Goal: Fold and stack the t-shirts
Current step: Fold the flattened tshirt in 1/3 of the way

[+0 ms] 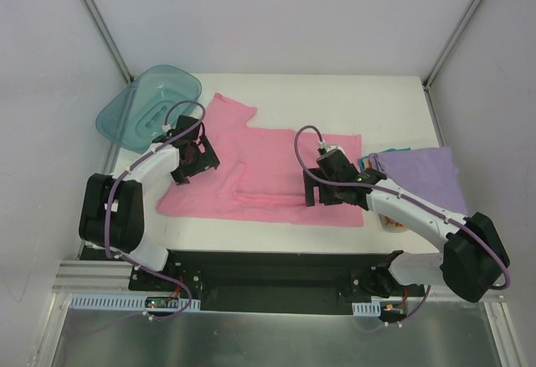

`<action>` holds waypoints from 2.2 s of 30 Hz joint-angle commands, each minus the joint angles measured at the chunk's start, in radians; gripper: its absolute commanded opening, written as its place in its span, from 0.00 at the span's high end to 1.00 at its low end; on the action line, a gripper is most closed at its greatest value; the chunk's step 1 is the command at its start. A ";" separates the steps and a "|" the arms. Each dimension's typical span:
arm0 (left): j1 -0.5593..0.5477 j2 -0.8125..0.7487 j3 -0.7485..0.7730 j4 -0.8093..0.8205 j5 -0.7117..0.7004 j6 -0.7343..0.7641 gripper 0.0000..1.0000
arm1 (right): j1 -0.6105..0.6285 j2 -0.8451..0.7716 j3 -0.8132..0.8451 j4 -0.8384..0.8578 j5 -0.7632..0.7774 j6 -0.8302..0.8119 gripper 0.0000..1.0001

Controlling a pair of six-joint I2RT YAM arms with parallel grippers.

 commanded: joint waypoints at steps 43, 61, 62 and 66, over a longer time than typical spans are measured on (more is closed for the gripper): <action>0.141 -0.185 -0.223 -0.138 -0.103 -0.143 0.01 | -0.058 -0.108 -0.272 -0.311 -0.219 0.193 0.04; 0.141 -0.409 -0.147 -0.116 0.075 -0.057 0.01 | 0.116 -0.136 -0.091 -0.006 -0.482 -0.055 0.04; 0.141 -0.418 -0.144 -0.116 0.072 -0.057 0.01 | 0.140 -0.115 -0.080 0.016 -0.492 -0.057 0.04; 0.141 -0.432 -0.124 -0.116 0.056 -0.055 0.01 | 0.224 -0.004 -0.020 0.081 -0.553 -0.061 0.04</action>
